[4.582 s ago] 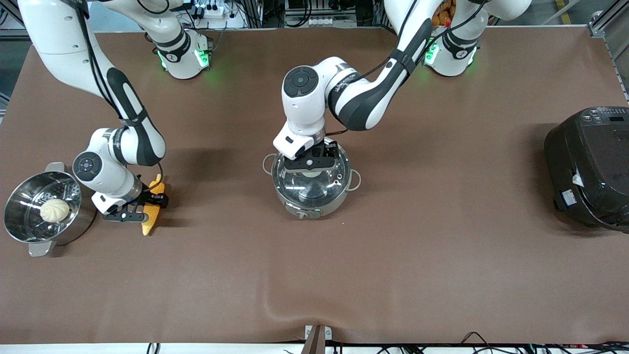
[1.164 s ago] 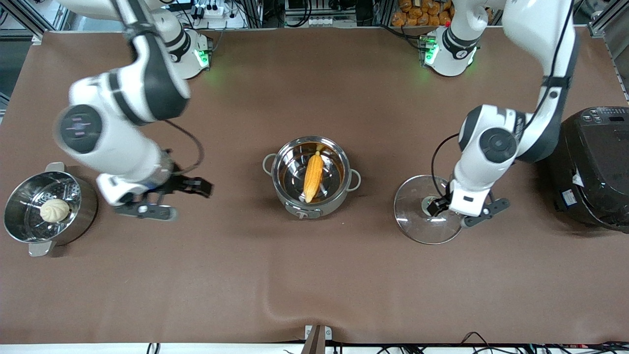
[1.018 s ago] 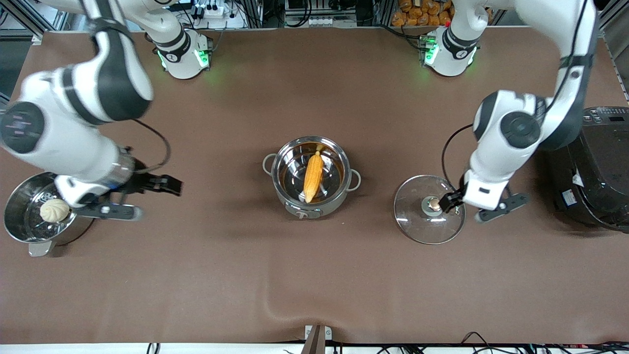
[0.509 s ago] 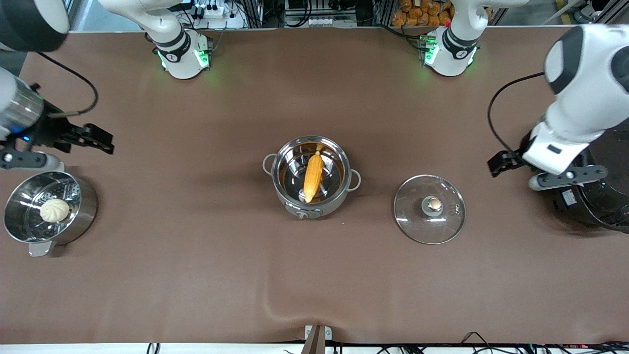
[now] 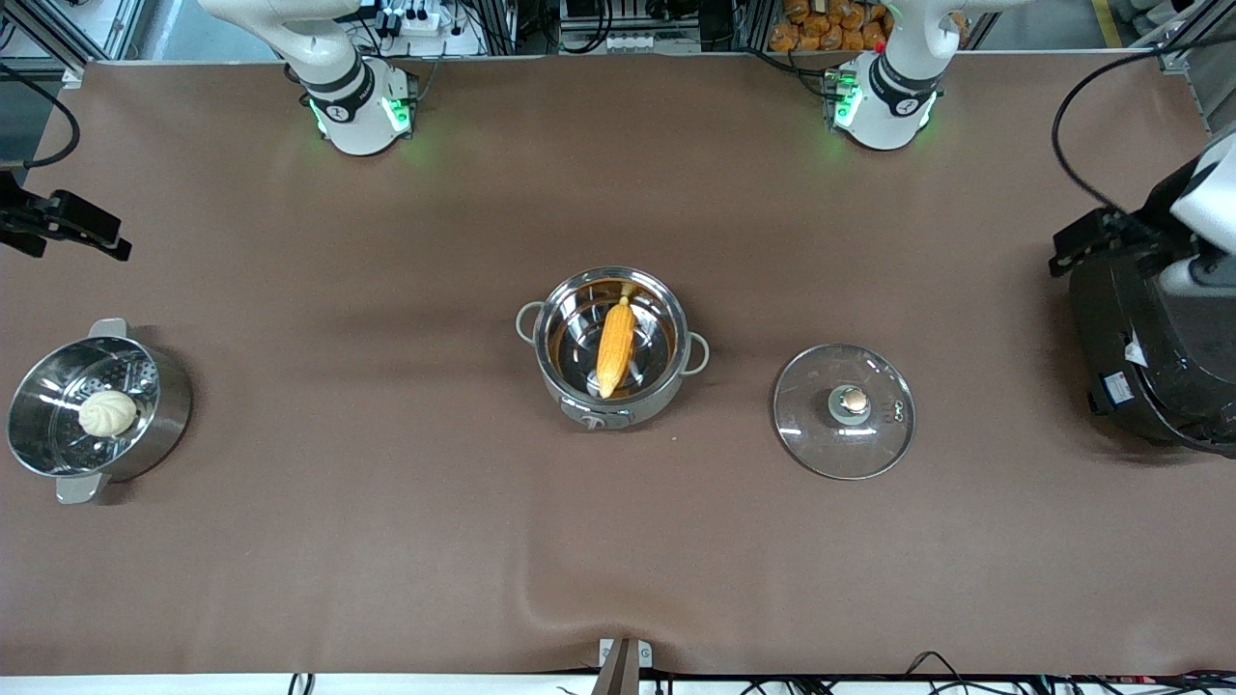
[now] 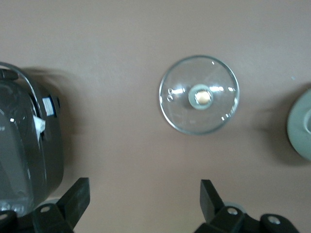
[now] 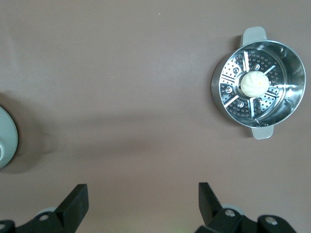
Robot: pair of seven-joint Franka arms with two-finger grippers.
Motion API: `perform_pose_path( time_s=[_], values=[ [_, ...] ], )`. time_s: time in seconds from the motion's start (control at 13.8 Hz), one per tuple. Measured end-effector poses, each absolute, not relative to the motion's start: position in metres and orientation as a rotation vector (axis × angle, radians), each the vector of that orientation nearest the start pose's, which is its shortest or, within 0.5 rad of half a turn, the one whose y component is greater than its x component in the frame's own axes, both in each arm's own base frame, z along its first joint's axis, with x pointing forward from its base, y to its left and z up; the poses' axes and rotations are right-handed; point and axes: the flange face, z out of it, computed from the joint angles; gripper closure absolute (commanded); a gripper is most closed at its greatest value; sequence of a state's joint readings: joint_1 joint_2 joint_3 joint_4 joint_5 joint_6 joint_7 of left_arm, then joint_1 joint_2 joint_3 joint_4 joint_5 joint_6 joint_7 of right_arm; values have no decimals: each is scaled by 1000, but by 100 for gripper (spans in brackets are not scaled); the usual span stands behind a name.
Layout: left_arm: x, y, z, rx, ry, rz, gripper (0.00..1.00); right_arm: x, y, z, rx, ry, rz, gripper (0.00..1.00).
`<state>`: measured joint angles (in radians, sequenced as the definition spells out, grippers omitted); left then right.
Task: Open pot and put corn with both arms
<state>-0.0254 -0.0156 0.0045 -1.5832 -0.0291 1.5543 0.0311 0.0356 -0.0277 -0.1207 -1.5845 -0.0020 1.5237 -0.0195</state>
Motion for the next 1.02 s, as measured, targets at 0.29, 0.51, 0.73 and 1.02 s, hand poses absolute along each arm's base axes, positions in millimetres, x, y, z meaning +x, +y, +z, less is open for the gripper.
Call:
perform_pose_path(
  time_s=[0.29, 0.51, 0.73, 1.02],
  values=[
    [537, -51, 656, -3163, 203, 29, 0, 539, -47, 626, -3136, 107, 57, 0],
    [536, -68, 653, -3152, 253, 43, 0, 539, -54, 625, -3135, 145, 59, 0],
    [537, -68, 650, -3152, 251, 51, 0, 539, -57, 624, -3134, 154, 60, 0],
    [539, -66, 648, -3152, 246, 57, 0, 540, -57, 624, -3135, 147, 55, 0]
  ],
)
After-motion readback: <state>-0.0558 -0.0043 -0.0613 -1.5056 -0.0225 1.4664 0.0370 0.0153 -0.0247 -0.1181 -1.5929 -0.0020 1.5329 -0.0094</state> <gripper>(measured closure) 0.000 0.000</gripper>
